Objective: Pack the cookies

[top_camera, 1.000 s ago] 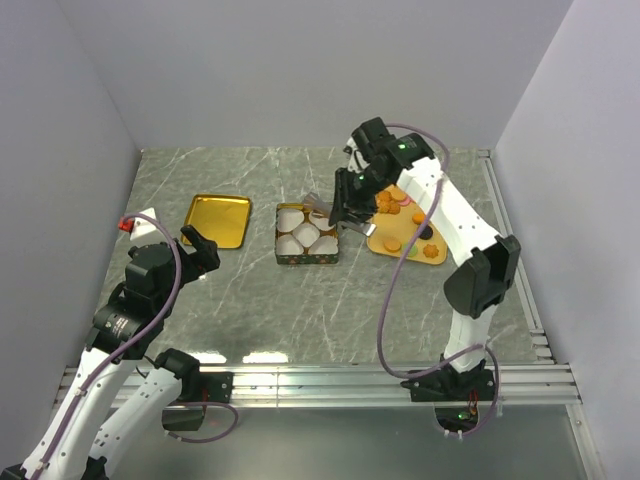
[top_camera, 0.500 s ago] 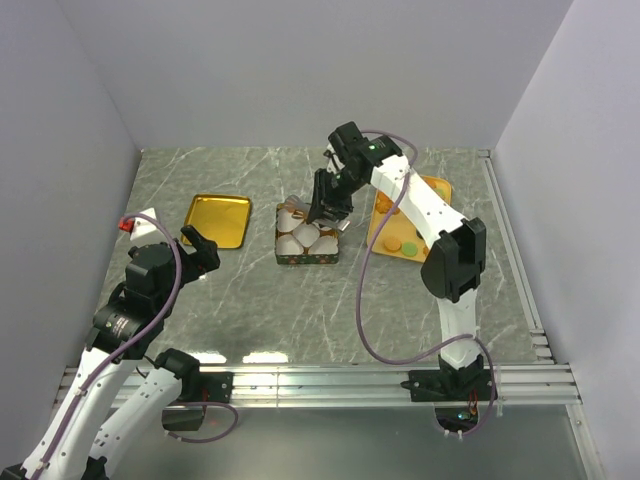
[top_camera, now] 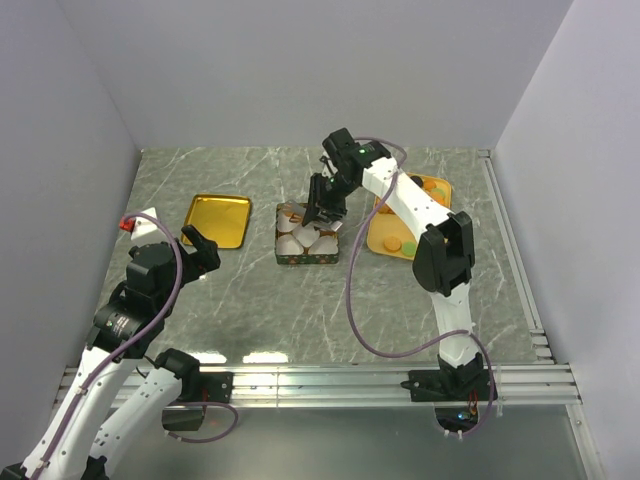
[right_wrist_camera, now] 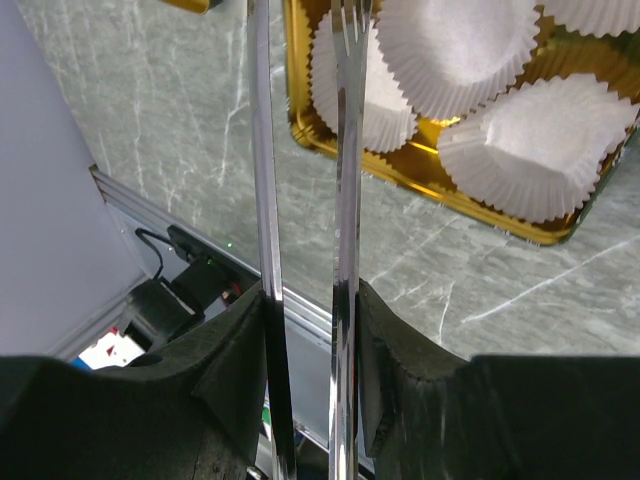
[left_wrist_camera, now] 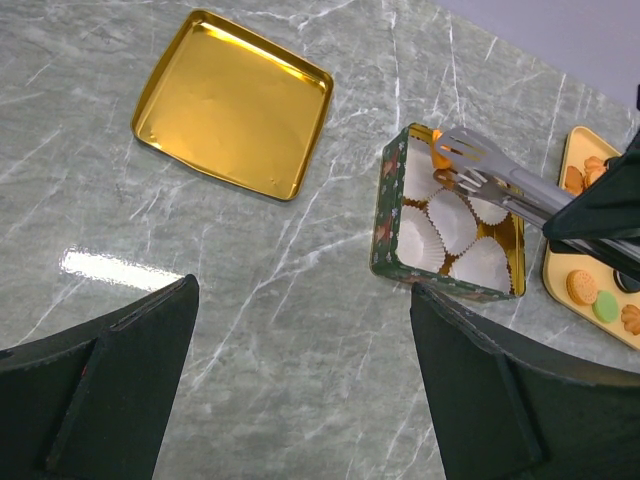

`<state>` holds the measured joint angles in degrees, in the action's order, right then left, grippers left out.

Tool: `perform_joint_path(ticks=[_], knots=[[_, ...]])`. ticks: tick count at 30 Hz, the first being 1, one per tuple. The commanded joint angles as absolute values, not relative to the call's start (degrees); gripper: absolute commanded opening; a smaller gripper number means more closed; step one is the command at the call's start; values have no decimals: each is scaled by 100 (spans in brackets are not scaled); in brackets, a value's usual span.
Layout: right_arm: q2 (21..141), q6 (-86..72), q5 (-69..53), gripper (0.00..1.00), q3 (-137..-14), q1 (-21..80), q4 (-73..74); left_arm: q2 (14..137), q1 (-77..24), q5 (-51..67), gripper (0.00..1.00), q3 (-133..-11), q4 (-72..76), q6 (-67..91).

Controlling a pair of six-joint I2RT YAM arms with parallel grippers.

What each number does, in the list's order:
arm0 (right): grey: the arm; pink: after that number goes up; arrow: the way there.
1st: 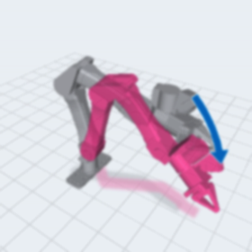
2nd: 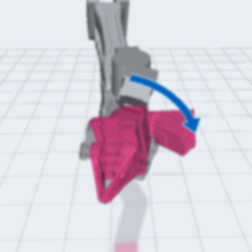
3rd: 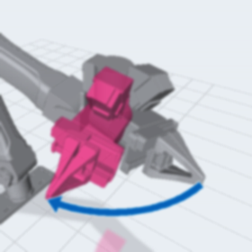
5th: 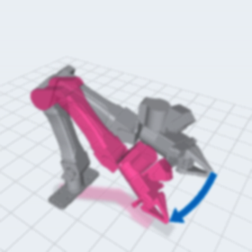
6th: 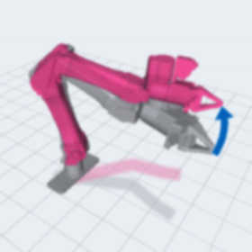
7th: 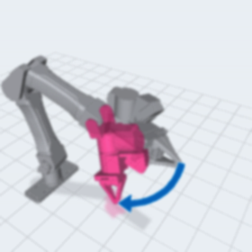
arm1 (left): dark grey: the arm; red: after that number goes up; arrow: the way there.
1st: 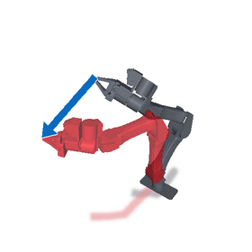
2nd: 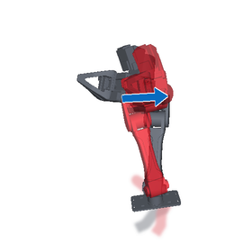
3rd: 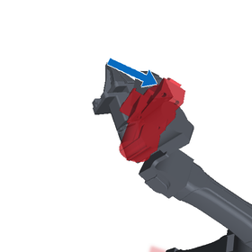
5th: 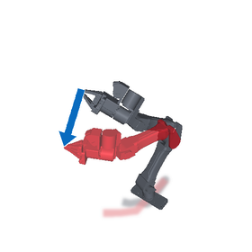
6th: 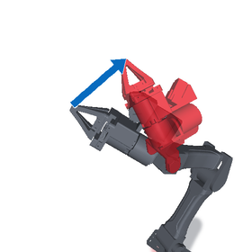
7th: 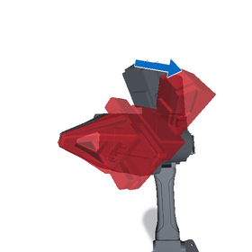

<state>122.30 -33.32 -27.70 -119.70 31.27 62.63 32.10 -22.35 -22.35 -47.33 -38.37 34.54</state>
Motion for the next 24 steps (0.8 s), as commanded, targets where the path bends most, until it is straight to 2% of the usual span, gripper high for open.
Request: perform_joint_path(ticks=[1, 24], knots=[[12260, -3375, -2874, 28, -12155, 3155, 5994, 3226, -2268, -2232, 93, -4729, -3656, 3401], [12314, -3410, -2751, 50, -12076, 3103, 5924, 3270, -2268, -2259, 93, -4737, -3674, 3410]])
